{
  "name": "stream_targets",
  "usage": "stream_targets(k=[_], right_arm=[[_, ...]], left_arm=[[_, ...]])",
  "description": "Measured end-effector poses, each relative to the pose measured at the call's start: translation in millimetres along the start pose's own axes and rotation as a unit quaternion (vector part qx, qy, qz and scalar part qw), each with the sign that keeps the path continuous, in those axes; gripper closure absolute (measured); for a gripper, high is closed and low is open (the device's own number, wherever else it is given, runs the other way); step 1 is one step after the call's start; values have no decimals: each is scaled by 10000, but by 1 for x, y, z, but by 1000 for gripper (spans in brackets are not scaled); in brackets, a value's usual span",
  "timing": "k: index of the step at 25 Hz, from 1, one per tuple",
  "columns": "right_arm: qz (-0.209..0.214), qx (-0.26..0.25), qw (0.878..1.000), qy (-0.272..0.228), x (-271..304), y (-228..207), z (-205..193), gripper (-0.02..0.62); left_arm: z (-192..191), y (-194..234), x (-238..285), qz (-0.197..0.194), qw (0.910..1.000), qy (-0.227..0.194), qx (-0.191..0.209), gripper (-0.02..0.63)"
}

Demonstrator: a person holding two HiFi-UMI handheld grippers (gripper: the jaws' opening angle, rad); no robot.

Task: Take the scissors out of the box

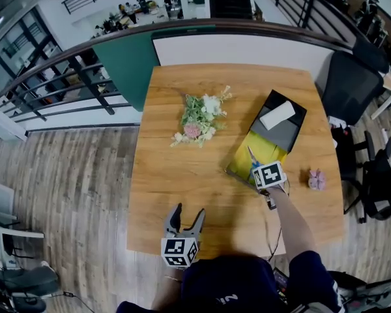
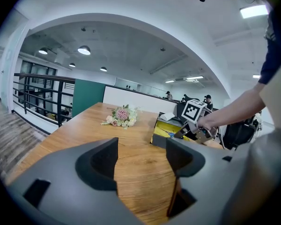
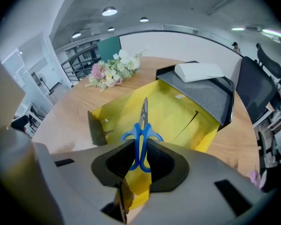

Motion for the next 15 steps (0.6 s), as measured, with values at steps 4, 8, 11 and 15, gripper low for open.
stream_targets(k=[4, 8, 11, 15], right_arm=[[-14, -62, 9985, -539, -17, 0, 17, 502], [-36, -42, 9952, -973, -36, 2, 25, 502], [4, 14, 9918, -1280, -51, 6, 29, 502], [0, 0, 9853, -1708, -73, 12, 33, 502]], left_arm=[[1, -10, 2, -110, 9999, -63, 37, 285], [4, -15, 2, -183, 9997, -117, 67, 285], [6, -17, 0, -250, 9995, -161, 45, 285], [6, -20, 1, -361, 9992, -162, 53, 287]])
Point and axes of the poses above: the fingertips, and each gripper's own axes: x forward along the fingers, y to its left, z out of its top, the point moved 4 cm from there along -x, backward along the fingers, and after that the axes turned 11 degrees about -y, right-handed, at the moved point
